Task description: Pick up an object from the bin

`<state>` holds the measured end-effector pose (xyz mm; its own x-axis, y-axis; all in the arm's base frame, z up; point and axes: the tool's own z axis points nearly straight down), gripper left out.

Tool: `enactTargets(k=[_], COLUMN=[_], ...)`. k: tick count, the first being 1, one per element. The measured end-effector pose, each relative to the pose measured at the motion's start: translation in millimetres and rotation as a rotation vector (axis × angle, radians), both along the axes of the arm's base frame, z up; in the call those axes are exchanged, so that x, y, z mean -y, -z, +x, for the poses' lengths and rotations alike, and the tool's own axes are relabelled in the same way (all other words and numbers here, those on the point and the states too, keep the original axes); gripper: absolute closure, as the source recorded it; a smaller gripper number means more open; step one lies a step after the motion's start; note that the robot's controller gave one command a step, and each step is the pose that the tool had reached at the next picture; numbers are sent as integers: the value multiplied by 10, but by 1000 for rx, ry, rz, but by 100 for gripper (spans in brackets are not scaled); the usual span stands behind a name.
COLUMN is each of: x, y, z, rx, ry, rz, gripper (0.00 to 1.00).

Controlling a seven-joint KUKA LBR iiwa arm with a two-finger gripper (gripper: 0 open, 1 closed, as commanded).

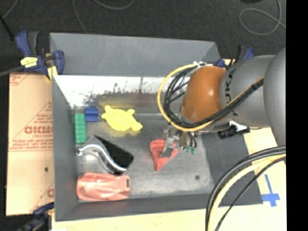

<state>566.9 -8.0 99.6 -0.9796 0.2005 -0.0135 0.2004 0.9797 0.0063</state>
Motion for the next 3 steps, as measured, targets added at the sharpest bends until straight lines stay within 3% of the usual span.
enactTargets(k=[3], x=[4], y=[-294], z=[-9], rx=[-3], ry=[0], rz=[1], gripper=[100])
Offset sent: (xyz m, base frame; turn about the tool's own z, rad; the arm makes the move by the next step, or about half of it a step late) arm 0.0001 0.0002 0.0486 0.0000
